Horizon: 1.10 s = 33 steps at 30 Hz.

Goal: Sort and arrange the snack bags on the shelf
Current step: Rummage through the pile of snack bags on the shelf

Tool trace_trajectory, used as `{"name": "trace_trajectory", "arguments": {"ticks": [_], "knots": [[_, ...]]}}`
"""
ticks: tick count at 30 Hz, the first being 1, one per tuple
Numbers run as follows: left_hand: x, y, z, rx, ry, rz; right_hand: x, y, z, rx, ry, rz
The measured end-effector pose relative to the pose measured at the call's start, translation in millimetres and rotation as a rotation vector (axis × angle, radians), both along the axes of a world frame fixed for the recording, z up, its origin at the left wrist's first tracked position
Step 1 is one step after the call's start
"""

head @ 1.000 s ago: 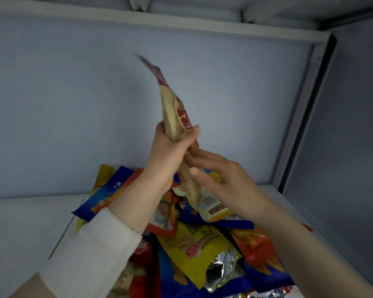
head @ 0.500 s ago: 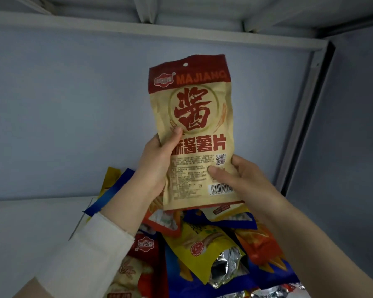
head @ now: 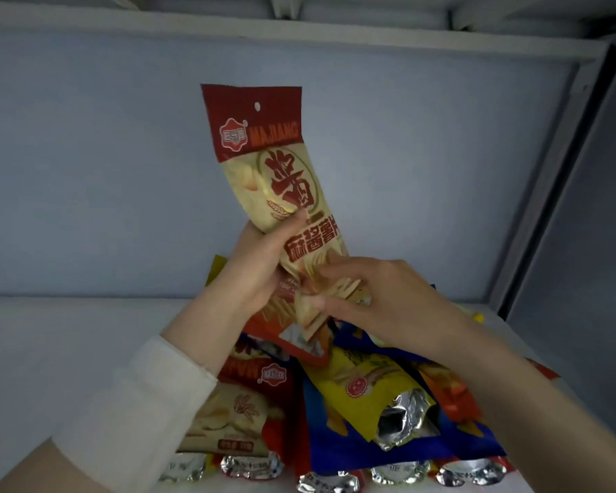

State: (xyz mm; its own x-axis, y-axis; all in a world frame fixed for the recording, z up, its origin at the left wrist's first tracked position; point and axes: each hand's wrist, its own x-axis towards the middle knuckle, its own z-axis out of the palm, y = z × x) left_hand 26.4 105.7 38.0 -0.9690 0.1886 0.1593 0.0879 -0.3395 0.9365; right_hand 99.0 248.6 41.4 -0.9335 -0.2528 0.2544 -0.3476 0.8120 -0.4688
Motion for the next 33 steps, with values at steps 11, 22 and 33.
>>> {"name": "trace_trajectory", "arguments": {"ticks": [11, 22, 33], "knots": [[-12, -131, -32, 0.047, -0.222, 0.256, -23, -89, 14, 0.475, -0.205, 0.216], [-2, -371, -58, -0.431, -0.110, 0.523, -42, -315, 3, 0.639, -0.135, 0.274], [-54, -624, -77, -0.671, -0.243, 0.558, -96, -541, -29, 0.635, -0.248, 0.328]]}}
